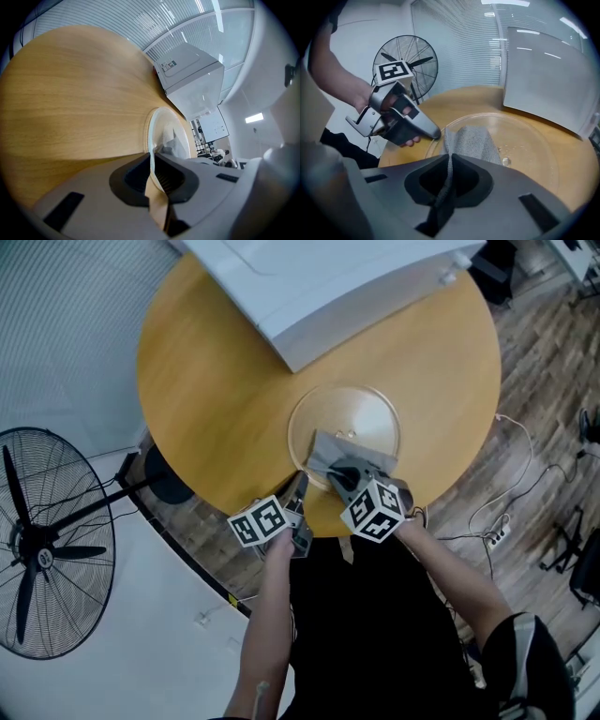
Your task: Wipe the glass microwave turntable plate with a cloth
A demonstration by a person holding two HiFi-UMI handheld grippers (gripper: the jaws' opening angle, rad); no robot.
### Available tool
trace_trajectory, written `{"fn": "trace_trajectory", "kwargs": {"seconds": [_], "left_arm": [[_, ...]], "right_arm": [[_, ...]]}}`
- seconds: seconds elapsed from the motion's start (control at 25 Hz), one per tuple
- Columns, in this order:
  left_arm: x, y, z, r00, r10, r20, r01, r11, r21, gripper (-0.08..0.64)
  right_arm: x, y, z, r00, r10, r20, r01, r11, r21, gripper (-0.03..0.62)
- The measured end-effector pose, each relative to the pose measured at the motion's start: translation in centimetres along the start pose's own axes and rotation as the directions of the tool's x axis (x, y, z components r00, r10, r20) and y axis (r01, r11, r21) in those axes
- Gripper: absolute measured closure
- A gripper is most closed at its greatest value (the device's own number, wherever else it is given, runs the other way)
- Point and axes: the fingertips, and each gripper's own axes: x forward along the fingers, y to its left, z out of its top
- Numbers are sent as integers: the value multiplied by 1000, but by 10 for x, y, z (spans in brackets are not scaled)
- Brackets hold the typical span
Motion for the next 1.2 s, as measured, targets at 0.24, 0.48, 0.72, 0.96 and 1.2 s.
{"fn": "trace_trajectory", "kwargs": {"seconds": [0.24, 0.48, 0.72, 0.96, 1.2], "left_arm": [[1, 0, 0, 1000, 4, 1, -4, 1000, 4, 535], [0, 0, 0, 1000, 3, 0, -3, 1000, 3, 535], [0, 0, 1, 1000, 8, 3, -8, 1000, 9, 535], [0, -1, 1, 1000, 10, 5, -10, 1000, 12, 535], [-2, 1, 0, 1000, 5, 2, -5, 1000, 0, 535]], "right_arm": [[-6, 20, -16, 993, 106, -47, -107, 994, -5, 566], [-21, -31, -24, 998, 51, -47, -52, 999, -7, 566], [-39, -111, -25, 994, -102, -35, 104, 993, 57, 567], [-50, -142, -30, 975, -212, -62, 215, 976, 34, 566], [-51, -112, -38, 975, -212, -70, 219, 970, 104, 566]]}}
